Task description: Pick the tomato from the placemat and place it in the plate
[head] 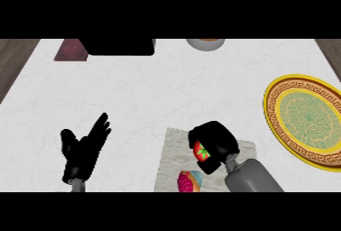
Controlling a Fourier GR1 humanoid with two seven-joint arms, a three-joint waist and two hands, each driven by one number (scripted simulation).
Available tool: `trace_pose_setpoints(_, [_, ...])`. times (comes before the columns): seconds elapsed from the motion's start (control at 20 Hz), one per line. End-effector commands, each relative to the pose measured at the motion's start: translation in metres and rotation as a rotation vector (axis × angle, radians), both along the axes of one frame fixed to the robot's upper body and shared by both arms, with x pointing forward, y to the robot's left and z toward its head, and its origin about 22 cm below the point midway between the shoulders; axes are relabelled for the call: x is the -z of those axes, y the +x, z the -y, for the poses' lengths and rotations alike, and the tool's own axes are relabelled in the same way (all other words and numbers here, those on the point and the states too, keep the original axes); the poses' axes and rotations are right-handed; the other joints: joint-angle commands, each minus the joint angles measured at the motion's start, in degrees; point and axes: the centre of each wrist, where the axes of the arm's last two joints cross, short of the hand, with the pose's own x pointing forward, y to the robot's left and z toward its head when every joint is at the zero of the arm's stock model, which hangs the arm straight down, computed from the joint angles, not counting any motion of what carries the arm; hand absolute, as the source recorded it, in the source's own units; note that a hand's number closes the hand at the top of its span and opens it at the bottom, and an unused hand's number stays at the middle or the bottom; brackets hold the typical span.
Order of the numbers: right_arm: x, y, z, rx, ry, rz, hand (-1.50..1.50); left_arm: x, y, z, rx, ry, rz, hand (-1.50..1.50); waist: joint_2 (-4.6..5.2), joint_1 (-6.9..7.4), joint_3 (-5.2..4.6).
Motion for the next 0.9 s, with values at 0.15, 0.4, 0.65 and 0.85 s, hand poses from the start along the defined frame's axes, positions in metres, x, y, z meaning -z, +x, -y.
trace_pose_setpoints(0.15, [0.005, -0.006, 0.004, -0.01, 0.006, 0.084, 1.5, 0.016, 0.007, -0.002, -0.001, 0.006, 0.006, 0.0, 0.09, -0.22, 0.03])
trace_pose_setpoints(0.4, [-0.021, 0.006, -0.014, 0.18, 0.235, 0.294, 1.5, 0.004, -0.002, -0.001, -0.011, 0.009, -0.017, 0.0, 0.01, -0.02, 0.07])
trace_pose_setpoints(0.65, [-0.035, 0.028, 0.013, 0.821, 0.188, 0.399, 1.5, 0.005, -0.005, -0.008, -0.015, -0.006, -0.013, 0.0, -0.41, -0.22, -0.04])
trace_pose_setpoints(0.85, [-0.062, 0.036, -0.007, 1.019, 0.228, 0.631, 1.5, 0.004, 0.001, -0.005, 0.004, 0.002, -0.016, 0.0, -0.21, 0.58, -0.09])
